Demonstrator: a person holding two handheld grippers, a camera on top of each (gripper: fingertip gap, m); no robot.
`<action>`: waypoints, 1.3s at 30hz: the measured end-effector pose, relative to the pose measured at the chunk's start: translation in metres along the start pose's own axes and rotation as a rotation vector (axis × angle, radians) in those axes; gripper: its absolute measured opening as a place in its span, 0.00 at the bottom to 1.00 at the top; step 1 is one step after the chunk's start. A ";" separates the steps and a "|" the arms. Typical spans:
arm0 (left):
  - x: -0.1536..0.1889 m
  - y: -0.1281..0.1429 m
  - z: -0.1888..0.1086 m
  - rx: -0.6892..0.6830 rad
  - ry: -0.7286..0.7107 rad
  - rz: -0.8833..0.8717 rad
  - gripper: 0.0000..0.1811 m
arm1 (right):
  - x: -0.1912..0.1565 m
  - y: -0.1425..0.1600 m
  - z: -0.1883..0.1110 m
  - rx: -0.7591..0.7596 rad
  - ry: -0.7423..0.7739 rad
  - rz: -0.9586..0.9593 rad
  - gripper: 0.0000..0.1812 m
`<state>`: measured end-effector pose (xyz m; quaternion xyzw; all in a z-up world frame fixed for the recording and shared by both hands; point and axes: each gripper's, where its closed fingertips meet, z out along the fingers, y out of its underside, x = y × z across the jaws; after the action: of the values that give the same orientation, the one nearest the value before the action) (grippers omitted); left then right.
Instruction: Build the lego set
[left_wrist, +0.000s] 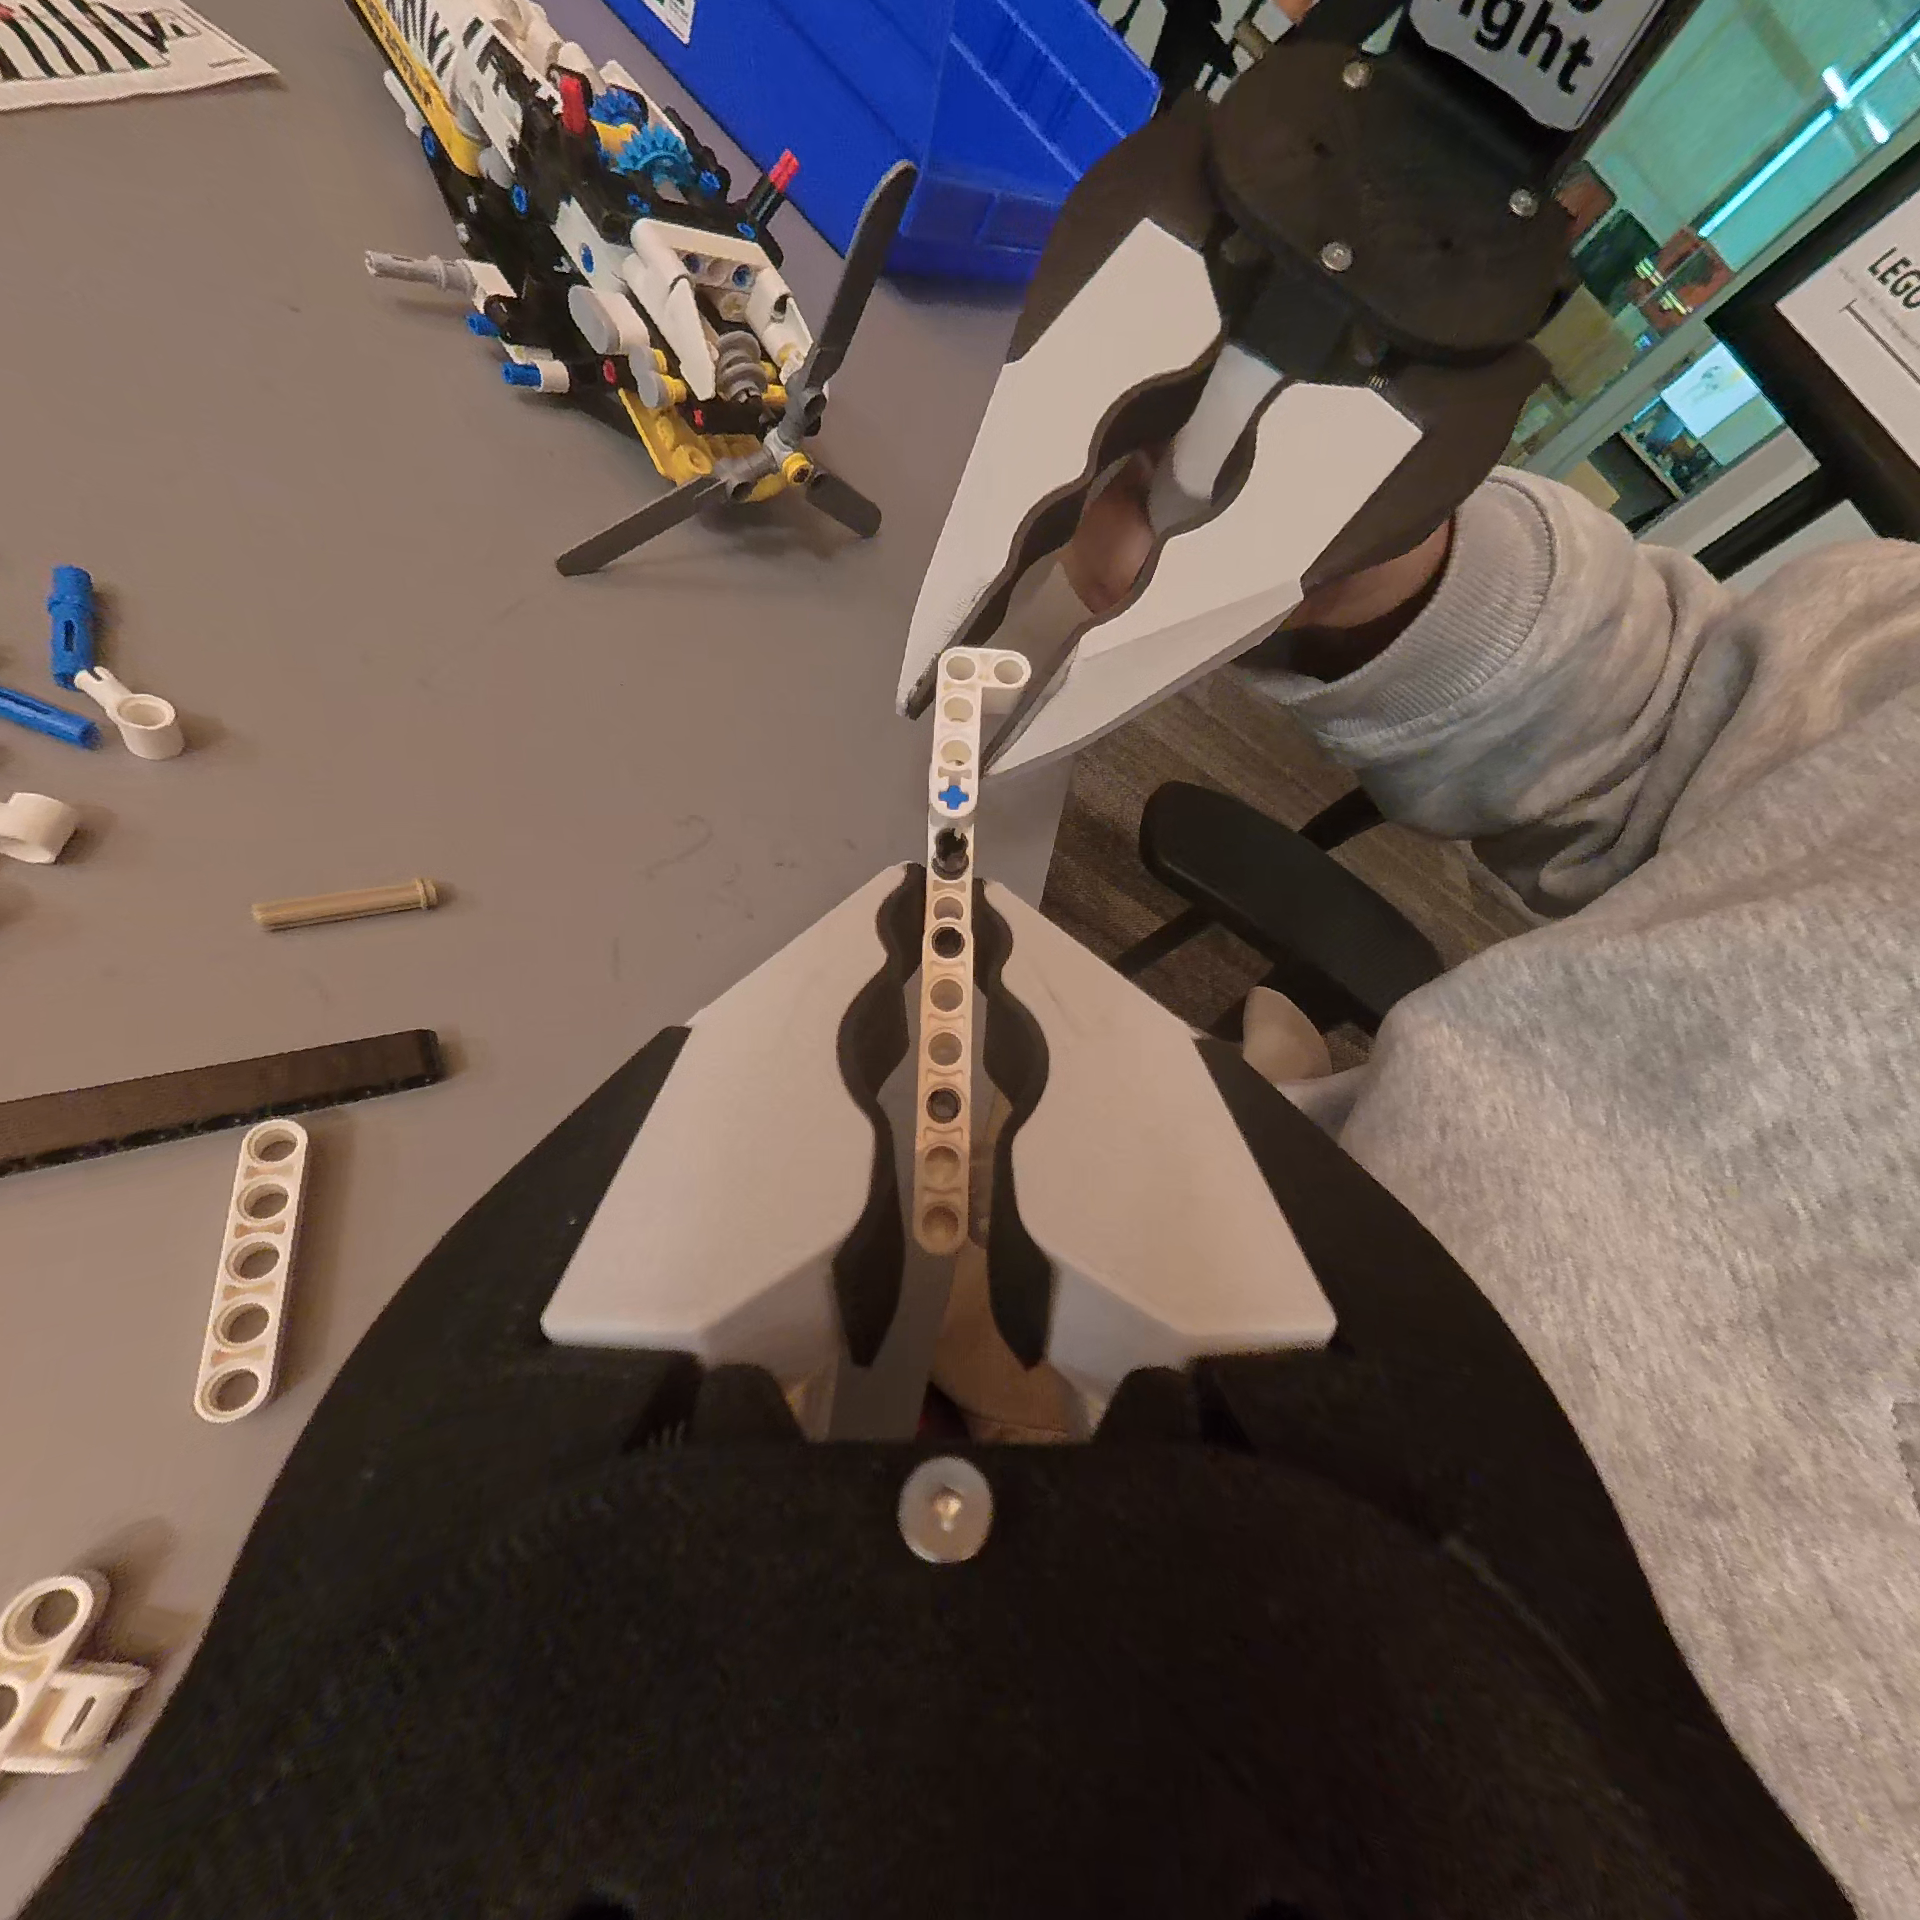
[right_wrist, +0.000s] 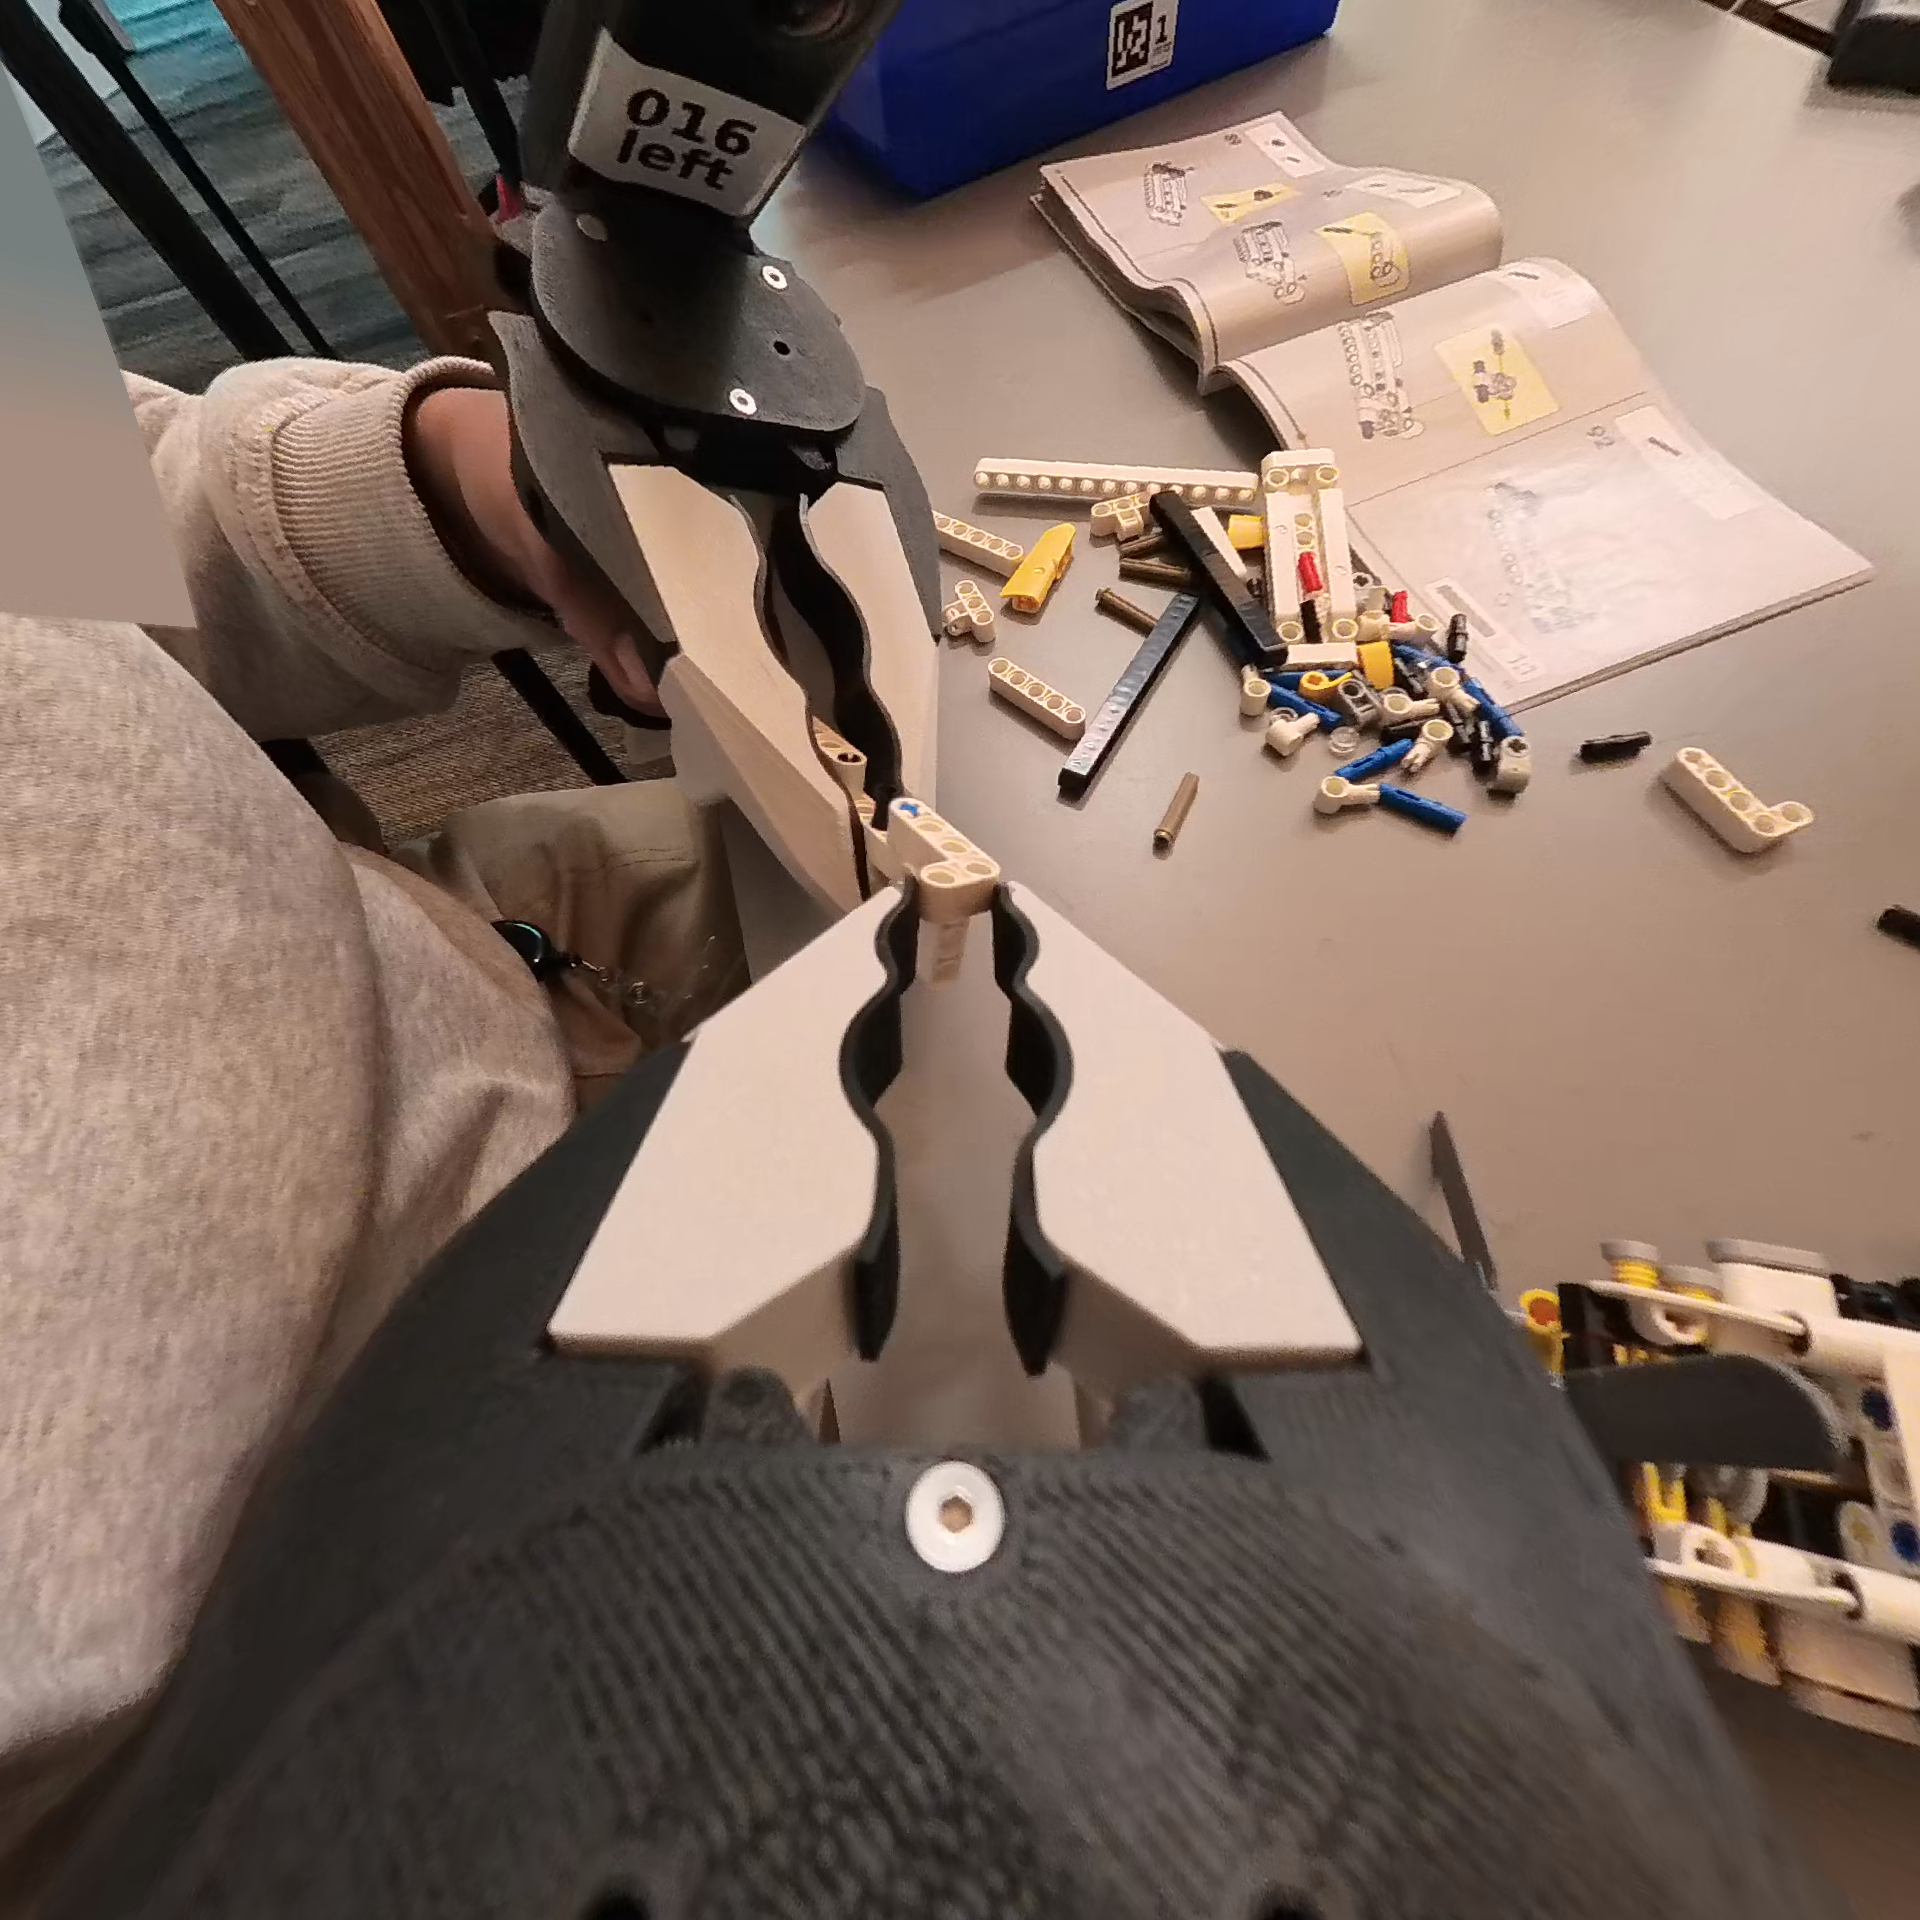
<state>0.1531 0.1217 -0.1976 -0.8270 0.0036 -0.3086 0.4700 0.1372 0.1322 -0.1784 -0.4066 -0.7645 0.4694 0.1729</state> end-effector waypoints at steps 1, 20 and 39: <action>0.000 0.000 0.000 0.000 0.001 0.001 0.03 | 0.000 0.000 0.000 -0.001 0.006 0.000 0.07; -0.032 -0.015 -0.028 0.058 -0.205 0.060 0.22 | 0.017 0.033 0.010 0.006 0.085 0.433 0.07; -0.035 -0.001 -0.042 0.071 -0.429 0.282 0.21 | 0.030 0.037 -0.016 0.218 0.326 0.174 0.16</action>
<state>0.1031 0.1003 -0.1989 -0.8478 0.0081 -0.0575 0.5271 0.1460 0.1736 -0.2054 -0.5203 -0.6334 0.4905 0.2959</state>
